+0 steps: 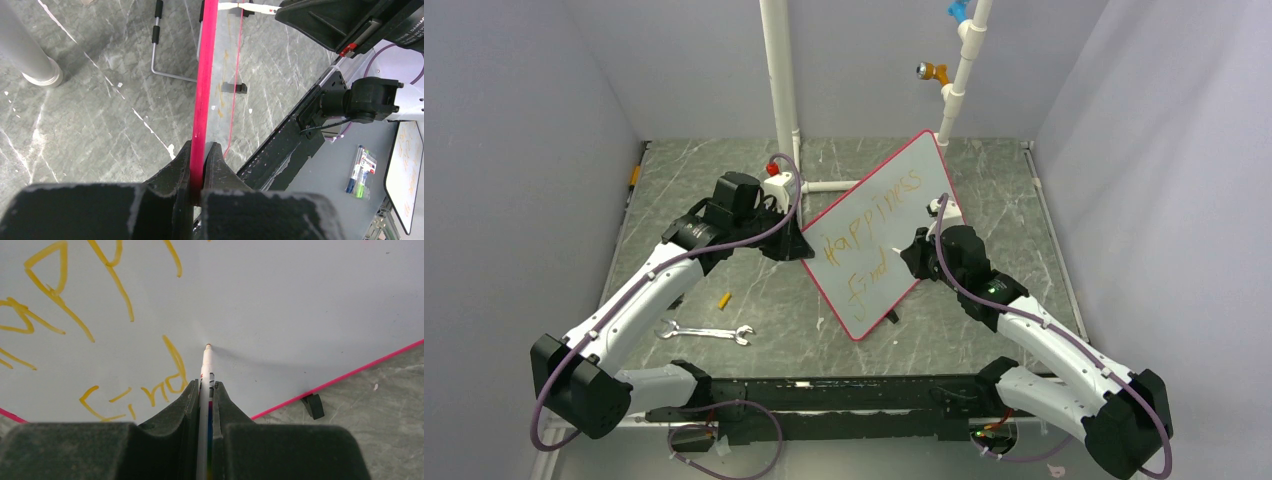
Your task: Write a sentence on the whiteboard
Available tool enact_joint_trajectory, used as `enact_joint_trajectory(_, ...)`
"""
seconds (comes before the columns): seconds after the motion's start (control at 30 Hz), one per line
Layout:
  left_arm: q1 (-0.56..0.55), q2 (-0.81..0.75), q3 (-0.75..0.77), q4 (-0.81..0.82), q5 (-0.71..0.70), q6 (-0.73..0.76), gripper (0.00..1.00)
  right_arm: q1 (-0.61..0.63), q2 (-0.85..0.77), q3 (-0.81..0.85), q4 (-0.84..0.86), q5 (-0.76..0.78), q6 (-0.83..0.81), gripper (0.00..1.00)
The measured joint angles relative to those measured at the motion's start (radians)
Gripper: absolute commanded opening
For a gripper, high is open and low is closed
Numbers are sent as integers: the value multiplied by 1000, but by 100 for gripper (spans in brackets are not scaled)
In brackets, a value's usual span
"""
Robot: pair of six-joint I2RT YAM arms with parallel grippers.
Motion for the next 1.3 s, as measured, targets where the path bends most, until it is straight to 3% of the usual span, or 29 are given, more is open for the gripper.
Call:
enact_joint_trajectory(0.83,1,1,0,-7,-7,-6,0,-11,-8,-36,27,-84,26,0)
enact_joint_trajectory(1.3,1,1,0,-7,-8,-6,0,-8,-11,-45,5,-40,42,0)
